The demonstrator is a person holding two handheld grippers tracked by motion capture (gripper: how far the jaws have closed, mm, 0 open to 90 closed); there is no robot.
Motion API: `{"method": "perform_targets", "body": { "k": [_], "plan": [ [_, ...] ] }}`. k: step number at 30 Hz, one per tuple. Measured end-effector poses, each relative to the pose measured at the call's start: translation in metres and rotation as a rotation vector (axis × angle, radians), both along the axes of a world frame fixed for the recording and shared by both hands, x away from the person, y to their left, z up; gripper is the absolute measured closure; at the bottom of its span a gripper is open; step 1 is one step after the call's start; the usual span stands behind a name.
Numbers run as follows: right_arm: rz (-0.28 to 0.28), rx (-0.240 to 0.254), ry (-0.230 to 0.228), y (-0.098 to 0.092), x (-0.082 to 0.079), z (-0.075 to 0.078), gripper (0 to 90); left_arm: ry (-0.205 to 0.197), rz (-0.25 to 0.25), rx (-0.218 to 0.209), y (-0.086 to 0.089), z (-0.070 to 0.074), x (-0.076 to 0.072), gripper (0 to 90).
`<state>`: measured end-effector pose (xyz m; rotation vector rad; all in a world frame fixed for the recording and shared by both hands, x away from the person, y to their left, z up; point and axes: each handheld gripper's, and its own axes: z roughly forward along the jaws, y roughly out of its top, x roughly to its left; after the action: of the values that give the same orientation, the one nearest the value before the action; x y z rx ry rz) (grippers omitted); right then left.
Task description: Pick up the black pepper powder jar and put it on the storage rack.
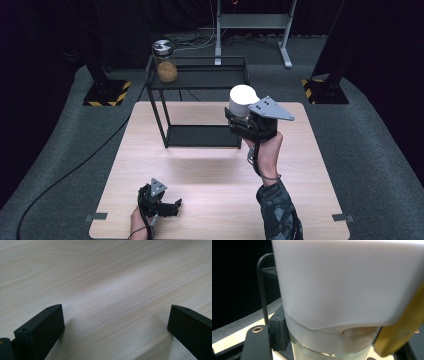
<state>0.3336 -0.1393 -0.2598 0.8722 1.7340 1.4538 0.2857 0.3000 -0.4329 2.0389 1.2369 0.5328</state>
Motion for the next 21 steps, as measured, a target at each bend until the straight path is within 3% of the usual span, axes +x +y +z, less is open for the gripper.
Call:
{"method": "perform_targets", "body": {
  "k": [12,21],
  "plan": [
    [-0.001,-0.014,-0.003,0.01,0.016,0.017,30.0,0.0,-0.001,-0.004,0.001,0.0,0.0,0.4],
    [0.004,0.004,-0.004,0.011,0.026,0.032,30.0,0.0,-0.002,-0.002,0.0,0.0,0.0,0.4]
  ]
}}
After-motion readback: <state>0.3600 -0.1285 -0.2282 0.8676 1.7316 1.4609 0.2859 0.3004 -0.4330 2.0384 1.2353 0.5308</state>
